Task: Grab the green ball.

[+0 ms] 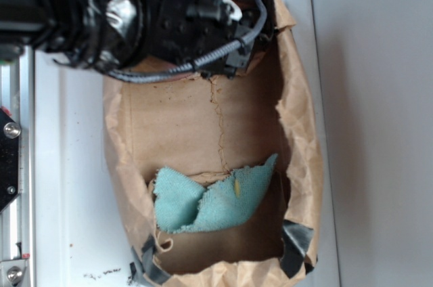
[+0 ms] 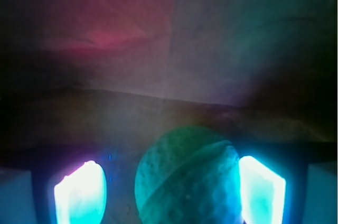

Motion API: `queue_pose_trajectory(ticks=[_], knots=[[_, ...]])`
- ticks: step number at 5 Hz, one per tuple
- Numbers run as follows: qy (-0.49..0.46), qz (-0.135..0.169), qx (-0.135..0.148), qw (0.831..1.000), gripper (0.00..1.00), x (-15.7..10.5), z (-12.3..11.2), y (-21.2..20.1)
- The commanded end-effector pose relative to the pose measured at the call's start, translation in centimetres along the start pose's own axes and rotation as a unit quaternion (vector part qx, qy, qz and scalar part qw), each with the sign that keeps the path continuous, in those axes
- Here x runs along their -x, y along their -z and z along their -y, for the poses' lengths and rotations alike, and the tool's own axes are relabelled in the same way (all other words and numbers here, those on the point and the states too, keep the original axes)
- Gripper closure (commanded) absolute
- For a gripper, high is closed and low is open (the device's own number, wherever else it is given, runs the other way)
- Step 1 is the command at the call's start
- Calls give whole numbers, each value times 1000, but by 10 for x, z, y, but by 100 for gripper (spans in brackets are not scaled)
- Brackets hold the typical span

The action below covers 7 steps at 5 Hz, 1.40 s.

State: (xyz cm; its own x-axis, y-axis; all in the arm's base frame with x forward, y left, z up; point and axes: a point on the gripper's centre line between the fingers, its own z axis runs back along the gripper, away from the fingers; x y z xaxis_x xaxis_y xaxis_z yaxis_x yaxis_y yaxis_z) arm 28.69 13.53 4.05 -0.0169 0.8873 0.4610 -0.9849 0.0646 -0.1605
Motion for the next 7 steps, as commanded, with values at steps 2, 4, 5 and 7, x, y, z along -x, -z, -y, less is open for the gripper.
queue_pose_trajectory(ticks=[2, 4, 5, 7], knots=[[16, -27, 30, 999, 100, -17, 6, -27], [112, -70, 130, 983, 100, -27, 15, -65], [211, -100, 190, 954, 100, -27, 17, -84], [331, -138, 230, 905, 100, -16, 13, -129]])
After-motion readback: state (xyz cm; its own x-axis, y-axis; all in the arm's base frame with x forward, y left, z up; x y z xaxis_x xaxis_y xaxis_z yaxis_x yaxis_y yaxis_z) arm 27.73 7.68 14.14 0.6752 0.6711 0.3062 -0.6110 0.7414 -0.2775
